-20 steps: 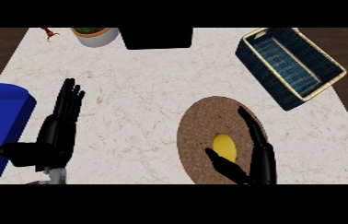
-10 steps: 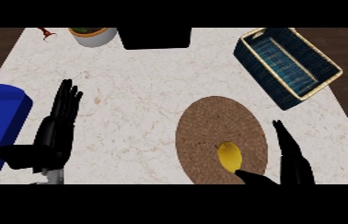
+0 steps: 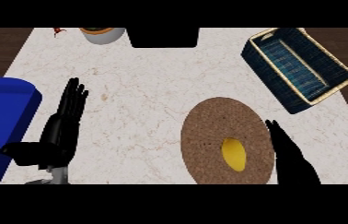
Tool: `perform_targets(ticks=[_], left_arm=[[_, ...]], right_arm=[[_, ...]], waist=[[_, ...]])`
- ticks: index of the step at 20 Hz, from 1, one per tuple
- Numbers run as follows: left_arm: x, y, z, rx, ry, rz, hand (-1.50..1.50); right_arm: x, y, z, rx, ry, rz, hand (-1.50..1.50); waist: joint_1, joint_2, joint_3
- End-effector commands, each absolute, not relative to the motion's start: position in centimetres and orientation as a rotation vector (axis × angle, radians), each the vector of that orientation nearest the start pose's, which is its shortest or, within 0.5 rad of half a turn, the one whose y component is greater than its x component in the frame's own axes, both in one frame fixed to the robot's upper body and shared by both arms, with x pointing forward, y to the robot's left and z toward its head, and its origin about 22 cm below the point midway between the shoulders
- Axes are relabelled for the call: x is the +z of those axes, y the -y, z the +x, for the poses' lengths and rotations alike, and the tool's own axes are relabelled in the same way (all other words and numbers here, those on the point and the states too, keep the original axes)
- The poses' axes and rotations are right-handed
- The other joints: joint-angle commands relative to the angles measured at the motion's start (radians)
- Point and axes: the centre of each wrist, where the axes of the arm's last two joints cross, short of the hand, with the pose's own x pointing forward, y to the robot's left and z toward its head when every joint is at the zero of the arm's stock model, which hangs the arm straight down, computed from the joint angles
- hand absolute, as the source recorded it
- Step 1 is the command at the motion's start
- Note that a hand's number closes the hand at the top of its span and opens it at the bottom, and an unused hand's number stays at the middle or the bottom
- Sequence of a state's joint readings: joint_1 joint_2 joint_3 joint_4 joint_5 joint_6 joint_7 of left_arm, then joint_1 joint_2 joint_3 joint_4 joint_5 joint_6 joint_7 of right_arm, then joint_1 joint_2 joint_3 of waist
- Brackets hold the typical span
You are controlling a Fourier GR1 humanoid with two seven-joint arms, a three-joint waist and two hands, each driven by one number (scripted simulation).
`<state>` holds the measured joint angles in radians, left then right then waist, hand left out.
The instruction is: Pick the lemon from the placemat and place it in the basket
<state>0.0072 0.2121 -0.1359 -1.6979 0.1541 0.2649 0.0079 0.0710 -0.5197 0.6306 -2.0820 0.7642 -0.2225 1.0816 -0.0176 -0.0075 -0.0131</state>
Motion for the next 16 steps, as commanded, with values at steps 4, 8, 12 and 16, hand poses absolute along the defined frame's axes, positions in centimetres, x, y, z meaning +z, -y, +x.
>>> perform_targets(ticks=[4, 8, 12, 16], left_arm=[[3.2, -23.8, 23.4, 0.046, 1.68, 0.112, 0.0], [3.9, -23.5, 24.3, 0.047, 1.681, 0.112, 0.0], [3.6, -23.1, 24.3, 0.047, 1.666, 0.077, 0.0], [3.4, -24.1, 23.8, 0.052, 1.681, 0.095, 0.0]], right_arm=[[12.9, 16.2, 15.7, 0.644, 0.832, -1.005, -1.5], [12.4, 14.9, 16.4, 0.67, 0.797, -1.004, -1.5], [12.9, 14.0, 17.2, 0.648, 0.803, -0.98, -1.5], [12.3, 12.3, 16.3, 0.62, 0.813, -0.957, -1.5]], waist=[[0.024, 0.003, 0.006], [0.024, 0.006, 0.008], [0.022, 0.007, 0.009], [0.02, 0.005, 0.011]])
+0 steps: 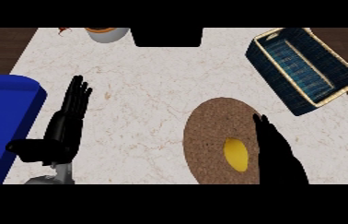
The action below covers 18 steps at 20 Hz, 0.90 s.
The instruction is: Pick the lemon from the placemat and place it in the basket
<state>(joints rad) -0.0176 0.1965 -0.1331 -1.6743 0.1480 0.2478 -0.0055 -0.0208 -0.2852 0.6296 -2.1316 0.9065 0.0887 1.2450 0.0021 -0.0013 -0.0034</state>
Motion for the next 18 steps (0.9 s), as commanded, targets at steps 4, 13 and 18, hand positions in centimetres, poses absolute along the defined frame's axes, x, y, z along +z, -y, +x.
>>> perform_targets(ticks=[4, 13, 18], left_arm=[[4.2, -24.2, 24.9, 0.056, 1.664, 0.102, 0.0], [3.7, -23.6, 24.9, 0.051, 1.69, 0.1, 0.0], [4.3, -23.8, 24.3, 0.053, 1.674, 0.087, 0.0]], right_arm=[[10.5, 11.4, 17.1, 0.646, 0.818, -0.965, -1.5], [8.0, 11.2, 17.8, 0.653, 0.802, -1.019, -1.5], [8.1, 11.0, 18.8, 0.626, 0.793, -1.023, -1.5]], waist=[[-0.001, 0.001, 0.003], [-0.006, 0.001, 0.003], [-0.002, 0.0, 0.003]])
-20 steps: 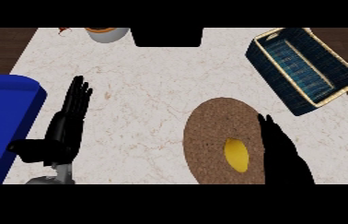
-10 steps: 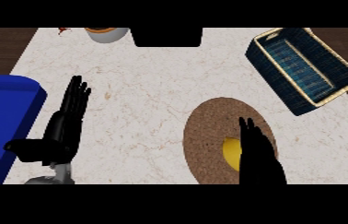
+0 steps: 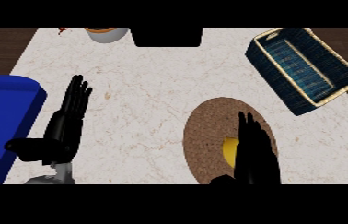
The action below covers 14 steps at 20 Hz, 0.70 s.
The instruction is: Pick the lemon from the placemat and place it in the basket
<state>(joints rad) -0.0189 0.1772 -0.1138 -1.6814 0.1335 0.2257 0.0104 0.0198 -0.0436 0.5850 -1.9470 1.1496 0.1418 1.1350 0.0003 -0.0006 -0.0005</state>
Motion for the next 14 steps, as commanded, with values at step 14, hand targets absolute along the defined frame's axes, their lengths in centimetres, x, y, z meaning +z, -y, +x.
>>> perform_targets(ticks=[14], left_arm=[[2.7, -23.0, 22.7, 0.063, 1.671, 0.103, 0.0]], right_arm=[[5.3, 11.7, 21.8, 0.631, 0.744, -0.969, -1.5]], waist=[[0.005, 0.0, 0.001]])
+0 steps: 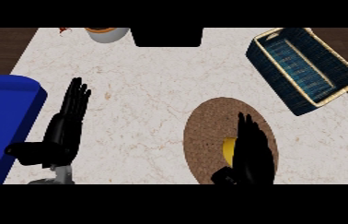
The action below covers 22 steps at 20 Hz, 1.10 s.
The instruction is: Pick the lemon from the placemat and place it in the basket
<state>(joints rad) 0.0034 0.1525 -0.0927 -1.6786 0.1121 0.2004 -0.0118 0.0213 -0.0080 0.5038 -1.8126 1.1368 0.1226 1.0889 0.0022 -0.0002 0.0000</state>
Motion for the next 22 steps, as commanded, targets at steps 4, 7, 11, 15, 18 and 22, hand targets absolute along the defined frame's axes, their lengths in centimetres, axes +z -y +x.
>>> perform_targets(ticks=[4, 7, 11, 15, 18, 22], left_arm=[[2.7, -23.1, 24.6, 0.054, 1.678, 0.092, 0.0], [3.8, -23.6, 23.9, 0.049, 1.668, 0.064, 0.0], [2.4, -23.5, 25.6, 0.069, 1.664, 0.1, 0.0], [3.4, -23.0, 24.8, 0.047, 1.676, 0.103, 0.0], [2.3, -22.7, 25.1, 0.049, 1.675, 0.09, 0.0], [3.8, -23.4, 23.8, 0.064, 1.658, 0.105, 0.0]], right_arm=[[4.7, 12.0, 21.0, 0.636, 0.742, -0.967, -1.5], [3.9, 11.0, 20.4, 0.643, 0.751, -0.958, -1.5], [3.9, 12.9, 19.6, 0.659, 0.752, -0.96, -1.5], [0.5, 12.2, 20.4, 0.662, 0.728, -0.957, -1.5], [2.2, 12.5, 20.2, 0.633, 0.736, -0.95, -1.5], [1.5, 12.1, 21.5, 0.622, 0.716, -0.953, -1.5]], waist=[[-0.003, 0.0, 0.0], [0.0, 0.0, 0.0], [-0.005, 0.0, 0.0], [-0.003, 0.0, 0.0], [-0.004, 0.0, 0.0], [0.0, -0.001, 0.0]])
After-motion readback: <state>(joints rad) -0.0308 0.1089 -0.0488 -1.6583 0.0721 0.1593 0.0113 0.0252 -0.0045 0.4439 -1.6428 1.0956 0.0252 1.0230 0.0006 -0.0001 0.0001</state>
